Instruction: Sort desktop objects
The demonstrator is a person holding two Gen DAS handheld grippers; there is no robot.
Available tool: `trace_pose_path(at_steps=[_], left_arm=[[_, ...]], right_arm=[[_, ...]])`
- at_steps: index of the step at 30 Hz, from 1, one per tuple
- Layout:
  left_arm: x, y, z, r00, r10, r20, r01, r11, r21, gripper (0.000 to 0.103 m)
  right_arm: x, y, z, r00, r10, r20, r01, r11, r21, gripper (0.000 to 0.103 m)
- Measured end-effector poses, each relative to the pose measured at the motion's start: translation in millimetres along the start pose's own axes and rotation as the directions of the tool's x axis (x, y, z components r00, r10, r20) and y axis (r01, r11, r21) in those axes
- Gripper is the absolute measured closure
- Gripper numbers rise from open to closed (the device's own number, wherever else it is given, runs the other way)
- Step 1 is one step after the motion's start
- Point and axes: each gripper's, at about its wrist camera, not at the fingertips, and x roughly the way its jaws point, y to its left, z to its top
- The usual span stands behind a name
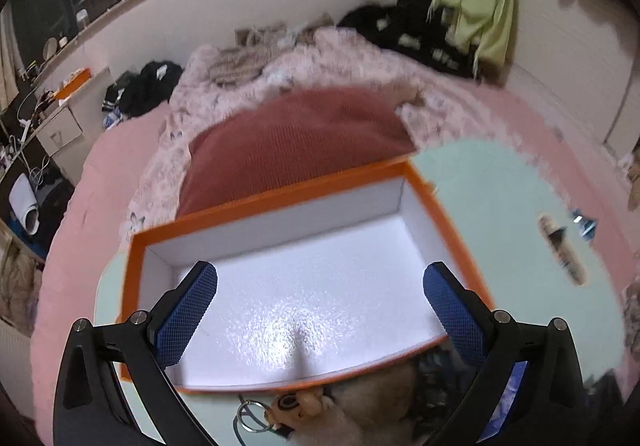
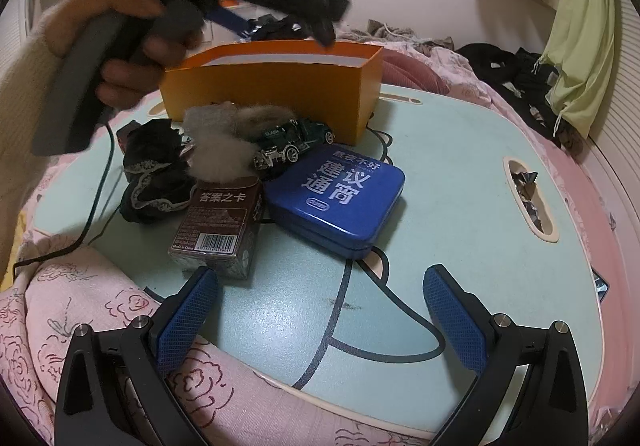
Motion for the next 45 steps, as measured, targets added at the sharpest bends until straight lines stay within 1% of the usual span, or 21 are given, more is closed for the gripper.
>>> trace_pose_path(at_steps=[2,4,5,7,9,12,15,17,19,20,23,24,25,31,45], left_arm=[[-21.2,3.1,-4.2,0.999,-0.027,0.042,0.027,1.000,-0.001,0.000],[-48.5,5.7,-18.1,0.995,-0.058,0.084,0.058,0.998,0.011,0.000],[-56.0,6.5,-22.8,0.993,-0.070,0.093,0.068,0.997,0.018,0.000],[-75.4,8.8,-43.5,0.989,-0.096,0.112,0.092,0.995,0.035,0.000],[-86.8,14.9,-63.8,0.988,-0.103,0.115,0.100,0.995,0.031,0.000],[-92.7,25.6,-101.3,0.989,-0.113,0.094,0.114,0.993,-0.007,0.000],[-87.3,32.5,-141.6,0.996,-0.079,0.052,0.081,0.996,-0.035,0.000],[-81.0,33.7,-159.2,0.997,-0.075,0.023,0.076,0.996,-0.046,0.000],[-72.0,34.3,-170.1,0.997,-0.080,0.002,0.080,0.995,-0.060,0.000],[-65.6,33.5,-173.1,0.997,-0.079,-0.014,0.078,0.995,-0.065,0.000],[-40.3,29.2,-179.0,0.992,-0.082,-0.099,0.074,0.994,-0.081,0.000],[-39.7,30.3,-176.6,0.991,-0.092,-0.098,0.083,0.992,-0.094,0.000],[-43.4,32.0,-171.0,0.992,-0.087,-0.094,0.077,0.992,-0.101,0.000],[-59.0,37.5,-158.7,0.993,-0.082,-0.085,0.073,0.992,-0.105,0.000],[-72.3,41.8,-147.4,0.993,-0.082,-0.083,0.073,0.992,-0.105,0.000]], right_arm=[[-0.1,-0.1,-0.1,1.000,0.000,0.000,0.000,1.000,0.000,0.000],[0.0,0.0,-0.2,1.000,0.000,0.000,0.000,1.000,0.000,0.000],[-0.1,-0.1,-0.3,1.000,0.000,0.000,0.000,1.000,0.000,0.000],[-0.1,-0.1,-0.2,1.000,0.000,0.000,0.000,1.000,0.001,0.000],[0.5,0.7,0.4,1.000,0.000,0.000,0.000,1.000,0.000,0.000],[-0.1,0.0,-0.4,1.000,0.000,0.001,0.000,1.000,0.000,0.000],[-0.2,0.0,-0.4,1.000,0.000,0.001,0.000,1.000,0.000,0.000],[0.1,0.4,-0.1,1.000,0.000,0.001,0.000,1.000,0.000,0.000],[-0.2,0.2,-0.3,1.000,0.000,0.001,0.000,1.000,0.001,0.000],[0.0,0.4,-0.1,1.000,0.000,0.001,0.000,1.000,0.001,0.000],[0.1,0.0,-0.6,1.000,-0.001,-0.001,0.001,1.000,0.000,0.000],[0.3,0.3,0.0,1.000,-0.001,0.000,0.001,1.000,0.000,0.000],[0.8,0.2,0.1,1.000,0.000,-0.003,0.000,1.000,0.001,0.000],[1.0,0.0,0.1,1.000,0.000,-0.003,0.000,1.000,0.000,0.000],[0.8,0.0,-0.2,1.000,0.000,-0.002,0.000,1.000,0.001,0.000]])
